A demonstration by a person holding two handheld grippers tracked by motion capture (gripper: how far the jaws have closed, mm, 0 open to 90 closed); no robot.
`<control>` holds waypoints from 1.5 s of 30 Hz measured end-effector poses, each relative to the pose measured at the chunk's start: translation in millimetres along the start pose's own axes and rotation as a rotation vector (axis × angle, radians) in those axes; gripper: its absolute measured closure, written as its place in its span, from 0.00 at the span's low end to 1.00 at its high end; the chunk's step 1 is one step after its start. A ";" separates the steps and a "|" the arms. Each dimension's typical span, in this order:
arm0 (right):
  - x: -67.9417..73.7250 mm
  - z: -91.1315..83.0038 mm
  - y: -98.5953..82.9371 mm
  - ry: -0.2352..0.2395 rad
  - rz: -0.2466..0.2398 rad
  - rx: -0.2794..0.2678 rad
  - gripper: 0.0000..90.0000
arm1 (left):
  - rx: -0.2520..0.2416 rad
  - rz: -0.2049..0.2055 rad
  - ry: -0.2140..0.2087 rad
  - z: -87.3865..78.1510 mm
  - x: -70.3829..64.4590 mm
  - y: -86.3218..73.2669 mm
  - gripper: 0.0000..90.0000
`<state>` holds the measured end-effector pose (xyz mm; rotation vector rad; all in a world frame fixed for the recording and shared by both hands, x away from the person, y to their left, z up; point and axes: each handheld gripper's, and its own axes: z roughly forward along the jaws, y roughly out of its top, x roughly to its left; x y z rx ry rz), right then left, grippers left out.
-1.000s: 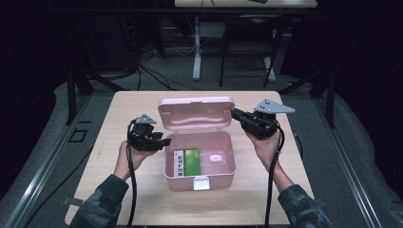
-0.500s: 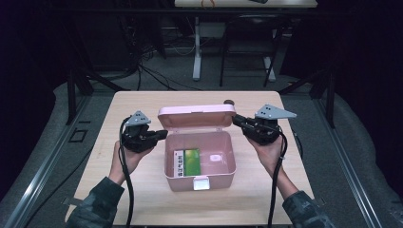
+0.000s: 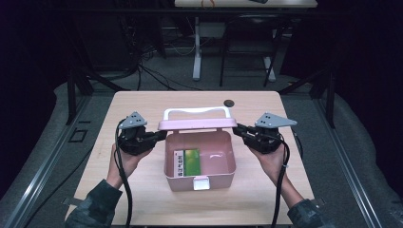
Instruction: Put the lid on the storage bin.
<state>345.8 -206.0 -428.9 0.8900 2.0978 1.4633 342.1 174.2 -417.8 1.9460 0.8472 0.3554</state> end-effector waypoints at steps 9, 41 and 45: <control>5.2 -4.9 -7.6 0.020 0.003 0.060 0.87 | 0.029 0.008 -0.023 -3.0 -5.9 -13.0 1.00; 39.5 -23.6 -39.1 0.162 0.056 0.169 0.30 | 0.113 0.010 -0.077 3.0 -12.8 -52.4 1.00; 40.4 -26.3 -38.1 0.144 0.071 0.159 0.28 | 0.112 0.004 -0.082 3.8 -13.1 -56.1 1.00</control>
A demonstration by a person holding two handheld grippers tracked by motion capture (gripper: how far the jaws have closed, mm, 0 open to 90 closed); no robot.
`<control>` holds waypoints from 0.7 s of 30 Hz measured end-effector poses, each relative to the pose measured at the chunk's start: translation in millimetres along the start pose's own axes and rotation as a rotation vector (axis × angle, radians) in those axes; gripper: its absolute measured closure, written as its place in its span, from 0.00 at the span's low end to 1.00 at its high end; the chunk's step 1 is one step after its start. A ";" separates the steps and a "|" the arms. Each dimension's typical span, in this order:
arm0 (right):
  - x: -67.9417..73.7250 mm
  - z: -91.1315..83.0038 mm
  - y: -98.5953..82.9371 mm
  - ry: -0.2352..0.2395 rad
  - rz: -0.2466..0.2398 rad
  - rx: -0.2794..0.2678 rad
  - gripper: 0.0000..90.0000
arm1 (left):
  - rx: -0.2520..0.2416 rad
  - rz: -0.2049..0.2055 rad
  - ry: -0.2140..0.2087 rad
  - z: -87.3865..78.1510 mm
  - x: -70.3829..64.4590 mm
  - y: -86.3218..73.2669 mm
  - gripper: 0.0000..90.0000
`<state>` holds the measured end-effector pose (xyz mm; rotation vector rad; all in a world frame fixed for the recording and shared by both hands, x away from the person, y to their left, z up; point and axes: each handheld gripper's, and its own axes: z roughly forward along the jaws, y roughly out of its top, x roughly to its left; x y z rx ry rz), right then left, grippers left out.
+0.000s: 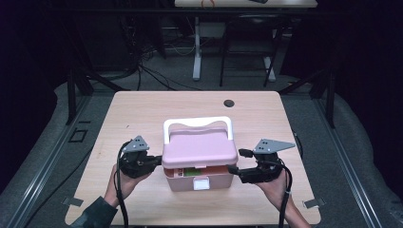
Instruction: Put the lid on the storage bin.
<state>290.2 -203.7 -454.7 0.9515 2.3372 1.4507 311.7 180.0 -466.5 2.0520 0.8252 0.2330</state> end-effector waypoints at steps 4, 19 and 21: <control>-0.2 3.5 -1.0 -0.003 0.003 0.008 0.30 | -0.003 0.005 -0.001 -0.8 0.6 -0.8 1.00; 0.6 15.2 -7.0 -0.006 0.013 0.028 0.32 | 0.059 -0.028 0.028 -10.6 9.1 -11.6 0.72; 0.0 17.7 -8.5 -0.007 0.013 0.039 0.30 | 0.071 -0.038 0.043 -10.9 9.4 -13.7 0.62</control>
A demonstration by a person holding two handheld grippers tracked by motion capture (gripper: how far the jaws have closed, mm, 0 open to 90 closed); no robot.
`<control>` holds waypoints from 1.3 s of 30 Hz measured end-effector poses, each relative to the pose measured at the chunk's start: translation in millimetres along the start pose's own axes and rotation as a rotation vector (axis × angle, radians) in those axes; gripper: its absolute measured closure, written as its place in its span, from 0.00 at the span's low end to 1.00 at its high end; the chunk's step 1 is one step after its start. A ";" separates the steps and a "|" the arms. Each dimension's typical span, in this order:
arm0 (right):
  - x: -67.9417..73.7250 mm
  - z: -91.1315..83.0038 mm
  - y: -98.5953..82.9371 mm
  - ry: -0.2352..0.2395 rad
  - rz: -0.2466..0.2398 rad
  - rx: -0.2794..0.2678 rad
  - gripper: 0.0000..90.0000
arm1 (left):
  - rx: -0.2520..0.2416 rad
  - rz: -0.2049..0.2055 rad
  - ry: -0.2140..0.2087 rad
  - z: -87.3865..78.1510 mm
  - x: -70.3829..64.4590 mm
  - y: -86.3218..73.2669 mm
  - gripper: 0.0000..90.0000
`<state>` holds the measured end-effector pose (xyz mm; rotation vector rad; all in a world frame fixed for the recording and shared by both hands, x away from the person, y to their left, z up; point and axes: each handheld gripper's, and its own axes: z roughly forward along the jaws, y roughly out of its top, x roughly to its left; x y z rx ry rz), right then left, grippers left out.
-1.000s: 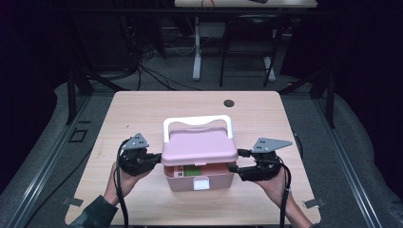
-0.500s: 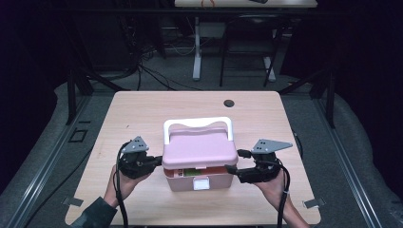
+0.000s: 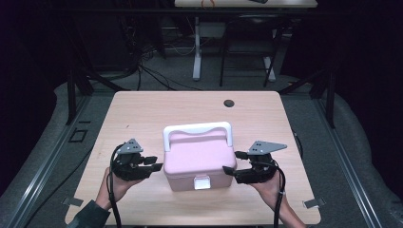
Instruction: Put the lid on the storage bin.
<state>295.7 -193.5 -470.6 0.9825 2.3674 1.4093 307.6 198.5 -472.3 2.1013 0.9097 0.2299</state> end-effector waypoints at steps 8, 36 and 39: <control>-1.1 0.5 -4.5 0.002 -0.007 0.034 0.28 | 0.019 0.008 0.020 -6.5 -2.8 -11.7 0.30; -42.6 -40.9 -71.0 -0.288 0.080 0.330 0.00 | 0.200 0.002 0.283 0.8 46.4 -53.0 0.00; -47.4 -39.0 -73.5 -0.308 0.085 0.350 0.00 | 0.215 -0.009 0.279 5.4 51.6 -54.2 0.00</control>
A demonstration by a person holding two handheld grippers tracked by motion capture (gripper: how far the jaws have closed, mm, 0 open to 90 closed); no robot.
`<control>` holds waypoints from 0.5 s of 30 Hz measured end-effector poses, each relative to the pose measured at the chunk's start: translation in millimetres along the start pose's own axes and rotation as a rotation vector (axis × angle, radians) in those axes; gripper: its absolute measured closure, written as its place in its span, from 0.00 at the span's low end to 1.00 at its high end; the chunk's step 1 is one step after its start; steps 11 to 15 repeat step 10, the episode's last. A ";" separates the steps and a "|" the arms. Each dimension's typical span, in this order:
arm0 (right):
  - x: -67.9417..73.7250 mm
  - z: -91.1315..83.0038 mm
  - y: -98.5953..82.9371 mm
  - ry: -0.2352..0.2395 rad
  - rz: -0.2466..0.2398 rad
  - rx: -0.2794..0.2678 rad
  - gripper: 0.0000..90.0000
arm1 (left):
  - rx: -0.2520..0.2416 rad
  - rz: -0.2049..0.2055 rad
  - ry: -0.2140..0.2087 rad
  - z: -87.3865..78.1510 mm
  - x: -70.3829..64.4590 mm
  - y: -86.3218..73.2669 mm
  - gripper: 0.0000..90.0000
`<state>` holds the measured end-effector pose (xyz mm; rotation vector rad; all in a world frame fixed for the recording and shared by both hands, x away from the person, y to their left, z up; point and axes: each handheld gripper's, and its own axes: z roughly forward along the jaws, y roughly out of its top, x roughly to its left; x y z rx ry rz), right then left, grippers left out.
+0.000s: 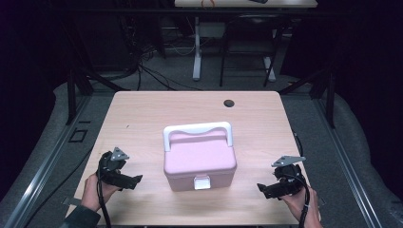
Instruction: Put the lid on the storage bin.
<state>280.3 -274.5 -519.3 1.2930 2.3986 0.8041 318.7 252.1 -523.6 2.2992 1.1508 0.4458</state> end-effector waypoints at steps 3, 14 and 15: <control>-2.2 1.9 -1.0 -0.006 -0.002 0.009 0.00 | 0.001 -0.006 -0.005 2.5 1.6 1.2 0.00; -5.6 2.9 -2.3 -0.013 0.002 0.009 0.00 | 0.005 0.001 -0.008 4.7 0.7 2.0 0.00; -5.6 2.9 -2.3 -0.013 0.002 0.009 0.00 | 0.005 0.001 -0.008 4.7 0.7 2.0 0.00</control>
